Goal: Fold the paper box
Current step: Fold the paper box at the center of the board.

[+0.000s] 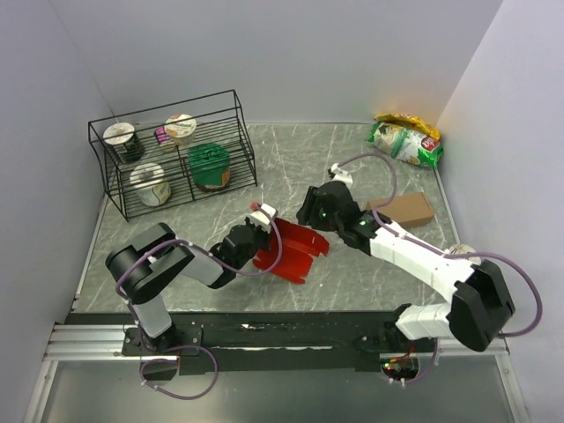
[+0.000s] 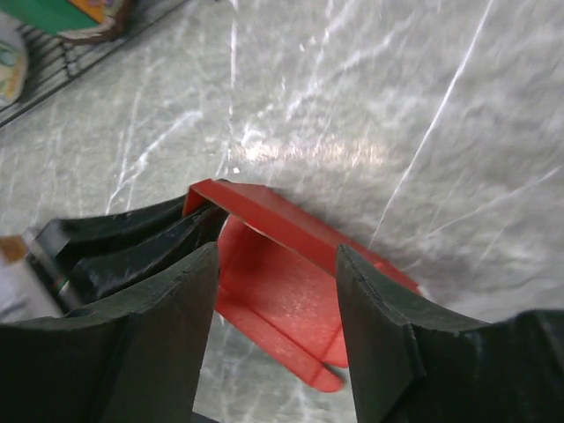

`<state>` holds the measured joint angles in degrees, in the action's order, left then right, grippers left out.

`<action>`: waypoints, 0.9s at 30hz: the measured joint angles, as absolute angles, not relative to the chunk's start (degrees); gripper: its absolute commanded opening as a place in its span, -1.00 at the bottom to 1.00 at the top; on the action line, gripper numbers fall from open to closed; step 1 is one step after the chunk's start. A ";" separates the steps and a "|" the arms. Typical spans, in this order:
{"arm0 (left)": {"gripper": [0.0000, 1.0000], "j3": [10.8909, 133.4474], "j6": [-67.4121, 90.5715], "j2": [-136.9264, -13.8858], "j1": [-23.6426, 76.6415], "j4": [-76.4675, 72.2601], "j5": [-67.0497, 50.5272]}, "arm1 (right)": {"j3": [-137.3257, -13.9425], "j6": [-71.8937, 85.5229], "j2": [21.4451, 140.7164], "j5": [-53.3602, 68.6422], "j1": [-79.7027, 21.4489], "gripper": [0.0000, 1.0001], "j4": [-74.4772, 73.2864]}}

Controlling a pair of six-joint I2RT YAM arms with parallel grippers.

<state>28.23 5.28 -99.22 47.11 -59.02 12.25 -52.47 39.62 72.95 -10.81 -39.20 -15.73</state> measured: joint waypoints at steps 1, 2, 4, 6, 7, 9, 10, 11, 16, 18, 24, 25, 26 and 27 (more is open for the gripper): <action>-0.95 28.23 5.30 -99.22 47.42 -59.00 12.99 | -52.36 41.15 73.89 -11.51 -39.79 0.22 -15.44; -0.95 28.23 5.39 -99.22 47.79 -58.94 13.87 | -52.03 42.70 74.67 -12.27 -40.66 0.21 -14.70; -0.95 28.23 5.41 -99.22 48.45 -58.87 15.49 | -50.68 45.25 75.48 -14.96 -43.05 0.19 -12.45; -0.95 28.25 5.39 -99.22 48.90 -58.81 16.58 | -49.95 46.94 75.83 -17.72 -45.36 0.11 -11.29; -0.95 28.25 5.39 -99.24 49.15 -58.78 17.06 | -49.95 47.42 76.18 -19.29 -46.37 0.07 -10.52; -0.94 28.27 5.41 -99.26 49.47 -58.78 17.87 | -50.46 48.07 77.08 -22.17 -47.59 -0.06 -9.65; -0.95 28.32 5.41 -99.26 49.60 -58.74 18.13 | -50.83 48.25 77.84 -23.44 -47.88 -0.09 -9.06; -0.94 28.34 5.41 -99.26 49.67 -58.70 18.33 | -51.31 48.38 78.74 -24.60 -47.94 -0.17 -8.38; -0.94 28.53 5.63 -99.66 49.98 -58.83 19.14 | -53.30 48.07 84.66 -28.03 -47.99 -0.35 -5.30; -0.95 28.58 5.72 -99.72 50.09 -58.83 19.42 | -53.78 47.33 87.13 -29.02 -47.99 -0.45 -4.36; -0.86 28.97 6.70 -99.74 50.13 -58.13 19.84 | -54.15 44.93 91.07 -31.09 -48.82 -0.59 -2.83; -0.80 29.06 6.81 -99.74 50.13 -57.93 19.86 | -54.37 44.62 91.77 -32.01 -49.17 -0.60 -2.68; -0.76 29.08 6.94 -99.74 50.15 -57.84 19.88 | -54.48 44.45 92.09 -32.45 -49.52 -0.61 -2.57; -0.71 29.17 7.16 -99.72 50.17 -57.60 19.99 | -55.02 44.23 92.79 -33.63 -49.95 -0.63 -2.79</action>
